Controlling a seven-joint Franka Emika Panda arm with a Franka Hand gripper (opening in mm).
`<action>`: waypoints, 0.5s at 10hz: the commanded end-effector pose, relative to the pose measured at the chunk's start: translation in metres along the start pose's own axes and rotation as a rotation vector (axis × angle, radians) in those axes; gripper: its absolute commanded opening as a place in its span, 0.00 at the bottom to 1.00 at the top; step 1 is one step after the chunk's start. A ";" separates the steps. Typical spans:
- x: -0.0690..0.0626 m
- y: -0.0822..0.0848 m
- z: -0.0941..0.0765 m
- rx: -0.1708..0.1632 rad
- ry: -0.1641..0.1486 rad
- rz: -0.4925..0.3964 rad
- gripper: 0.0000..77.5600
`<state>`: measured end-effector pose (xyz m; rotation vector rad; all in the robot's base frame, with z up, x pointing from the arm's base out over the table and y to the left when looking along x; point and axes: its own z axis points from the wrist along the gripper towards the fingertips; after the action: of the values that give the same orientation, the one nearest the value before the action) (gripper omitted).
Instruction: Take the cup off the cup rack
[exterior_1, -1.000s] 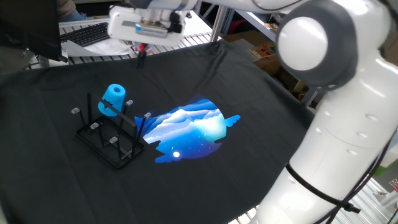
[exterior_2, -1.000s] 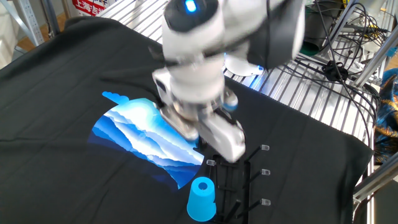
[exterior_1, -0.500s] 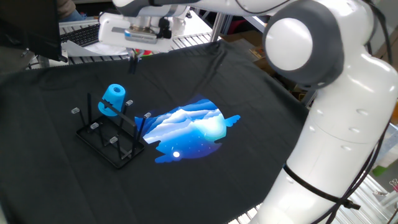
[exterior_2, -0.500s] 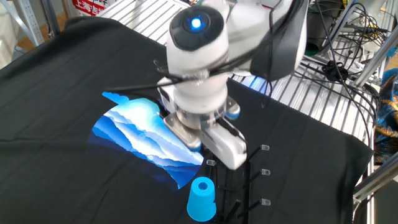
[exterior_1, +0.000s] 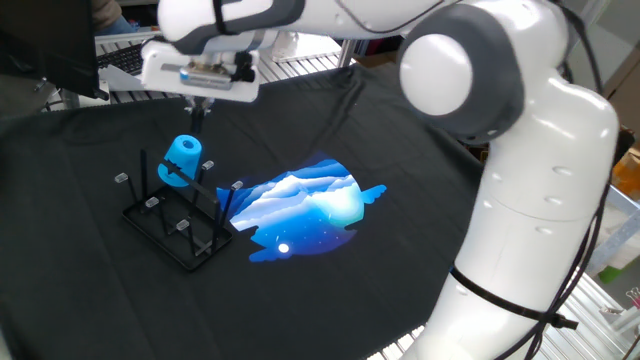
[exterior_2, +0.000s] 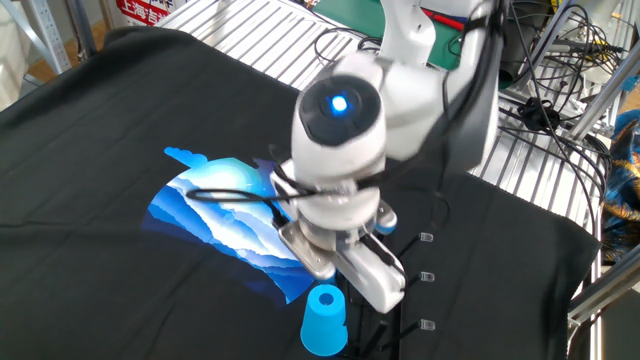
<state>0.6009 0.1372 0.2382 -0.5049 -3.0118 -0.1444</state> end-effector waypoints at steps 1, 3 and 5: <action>-0.008 -0.001 0.007 -0.019 -0.061 -0.002 0.00; -0.011 -0.004 0.010 -0.005 -0.063 -0.020 0.00; -0.010 -0.005 0.016 -0.008 -0.070 -0.016 0.00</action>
<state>0.6087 0.1315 0.2246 -0.4902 -3.0759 -0.1411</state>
